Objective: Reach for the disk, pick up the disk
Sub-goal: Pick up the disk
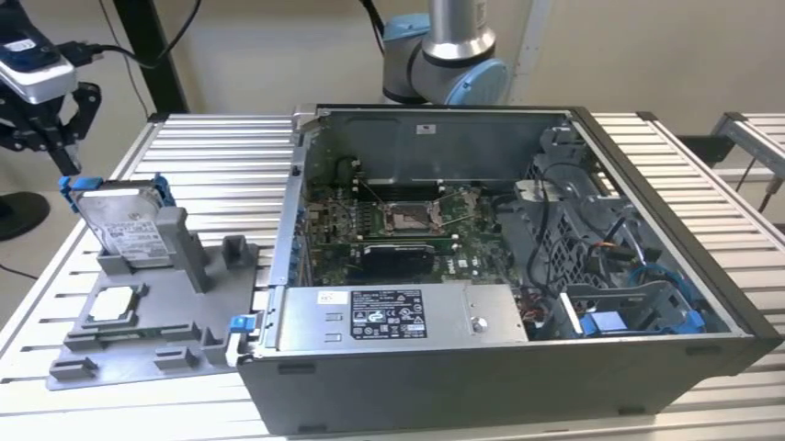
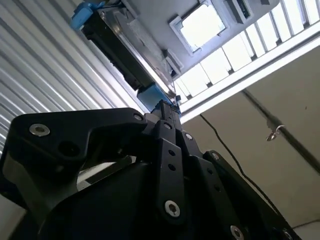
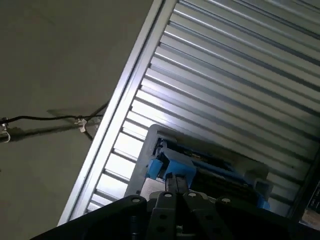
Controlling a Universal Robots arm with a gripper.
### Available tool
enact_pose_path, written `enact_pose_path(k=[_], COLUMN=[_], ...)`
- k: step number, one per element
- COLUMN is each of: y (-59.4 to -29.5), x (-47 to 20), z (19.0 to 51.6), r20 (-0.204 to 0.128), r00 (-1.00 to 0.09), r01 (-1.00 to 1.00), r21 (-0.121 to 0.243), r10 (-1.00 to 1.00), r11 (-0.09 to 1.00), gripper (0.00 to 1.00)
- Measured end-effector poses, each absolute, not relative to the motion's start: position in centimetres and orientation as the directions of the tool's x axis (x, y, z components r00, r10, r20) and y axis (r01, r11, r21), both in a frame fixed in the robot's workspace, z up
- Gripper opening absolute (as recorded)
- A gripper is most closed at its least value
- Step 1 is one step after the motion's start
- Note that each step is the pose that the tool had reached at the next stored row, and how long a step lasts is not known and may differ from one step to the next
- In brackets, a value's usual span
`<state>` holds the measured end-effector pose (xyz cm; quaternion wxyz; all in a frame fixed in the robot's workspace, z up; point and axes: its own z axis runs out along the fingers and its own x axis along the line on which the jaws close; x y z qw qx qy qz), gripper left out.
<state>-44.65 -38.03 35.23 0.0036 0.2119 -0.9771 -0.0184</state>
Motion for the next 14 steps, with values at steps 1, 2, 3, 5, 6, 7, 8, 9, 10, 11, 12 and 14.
enact_pose_path(k=[1, 2, 3, 5, 6, 7, 8, 9, 10, 11, 12, 14], y=[-38.03, -38.03, -38.03, -38.03, -38.03, -38.03, -38.03, -38.04, -38.04, -38.04, -38.04, -38.04], x=[-44.65, -44.65, -44.65, -44.65, -44.65, -44.65, -44.65, -44.65, -44.65, -44.65, -44.65, -44.65], z=[35.23, 35.23, 35.23, 35.23, 35.23, 35.23, 35.23, 35.23, 35.23, 35.23, 35.23, 35.23], r20=[-0.001, -0.001, -0.001, -0.001, -0.001, -0.001, -0.001, -0.001, -0.001, -0.001, -0.001, -0.001], r00=[-0.902, -0.894, -0.886, -0.868, -0.860, -0.852, -0.843, -0.835, -0.827, -0.818, -0.810, -0.792], r01=[-0.431, -0.447, -0.463, -0.495, -0.510, -0.523, -0.537, -0.550, -0.562, -0.574, -0.586, -0.610], r21=[0.037, 0.037, 0.037, 0.037, 0.038, 0.038, 0.038, 0.037, 0.037, 0.037, 0.037, 0.037], r10=[-0.431, -0.448, -0.464, -0.496, -0.510, -0.523, -0.537, -0.550, -0.563, -0.575, -0.587, -0.610], r11=[0.902, 0.894, 0.885, 0.868, 0.859, 0.851, 0.843, 0.834, 0.826, 0.818, 0.809, 0.791], gripper=[0.00, 0.00, 0.00, 0.00, 0.00, 0.00, 0.00, 0.00, 0.00, 0.00, 0.00, 0.00])
